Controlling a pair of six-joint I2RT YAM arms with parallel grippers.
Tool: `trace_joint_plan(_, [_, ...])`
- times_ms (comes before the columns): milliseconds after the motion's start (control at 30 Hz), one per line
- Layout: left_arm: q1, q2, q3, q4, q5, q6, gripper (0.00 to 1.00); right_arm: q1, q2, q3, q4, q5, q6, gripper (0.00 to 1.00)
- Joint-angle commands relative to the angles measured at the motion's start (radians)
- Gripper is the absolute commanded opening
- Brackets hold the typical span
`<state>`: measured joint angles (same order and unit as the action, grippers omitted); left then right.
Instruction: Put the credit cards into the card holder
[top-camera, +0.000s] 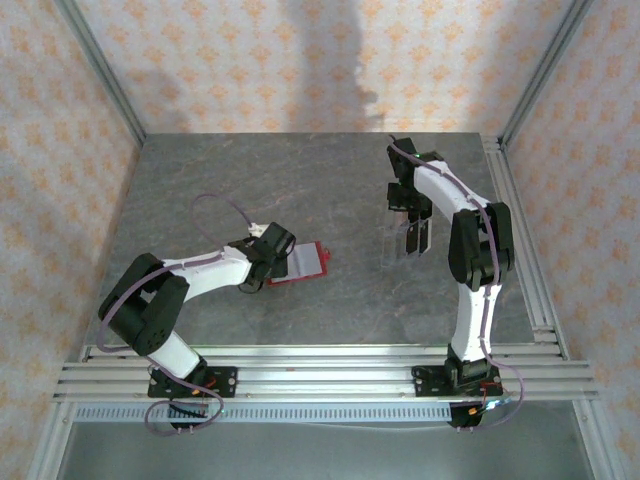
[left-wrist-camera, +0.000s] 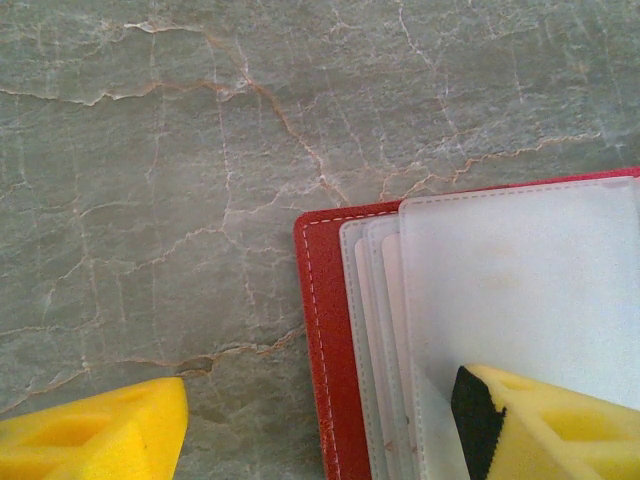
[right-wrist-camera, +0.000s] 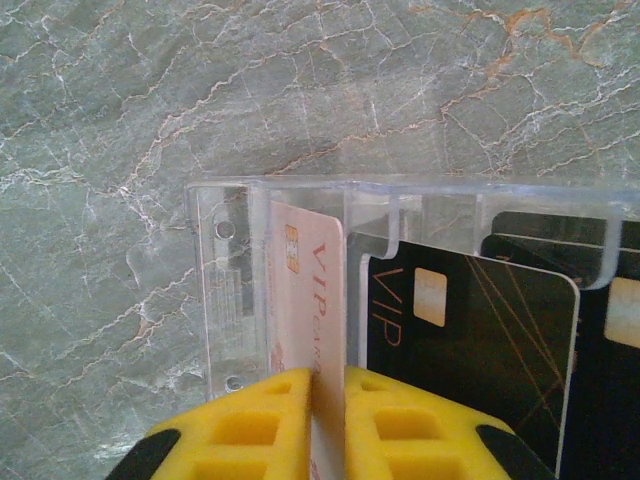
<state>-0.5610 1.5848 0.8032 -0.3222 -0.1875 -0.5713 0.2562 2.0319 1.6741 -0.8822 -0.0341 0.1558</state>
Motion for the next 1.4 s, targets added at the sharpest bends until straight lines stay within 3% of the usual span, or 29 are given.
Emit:
trace_joint_plan(0, [0.005, 0.014, -0.007, 0.003, -0.002, 0.008, 0.72, -0.002, -0.013, 0.022, -0.027, 0.004, -0.004, 0.14])
trace_joint_plan(400, [0.003, 0.012, -0.004, -0.002, -0.003, 0.010, 0.72, -0.002, -0.019, 0.043, -0.035, -0.003, -0.002, 0.17])
trace_joint_plan(733, [0.004, 0.014, -0.005, -0.002, 0.000, 0.010, 0.73, -0.002, -0.024, 0.050, -0.046, -0.024, -0.005, 0.00])
trace_joint_plan(1133, [0.004, -0.011, 0.021, -0.041, -0.003, 0.016, 0.72, -0.002, -0.164, 0.088, -0.045, -0.120, 0.019, 0.00])
trace_joint_plan(1367, [0.005, -0.052, 0.038, -0.091, -0.029, 0.026, 0.73, -0.002, -0.251, 0.040, 0.009, -0.266, 0.055, 0.00])
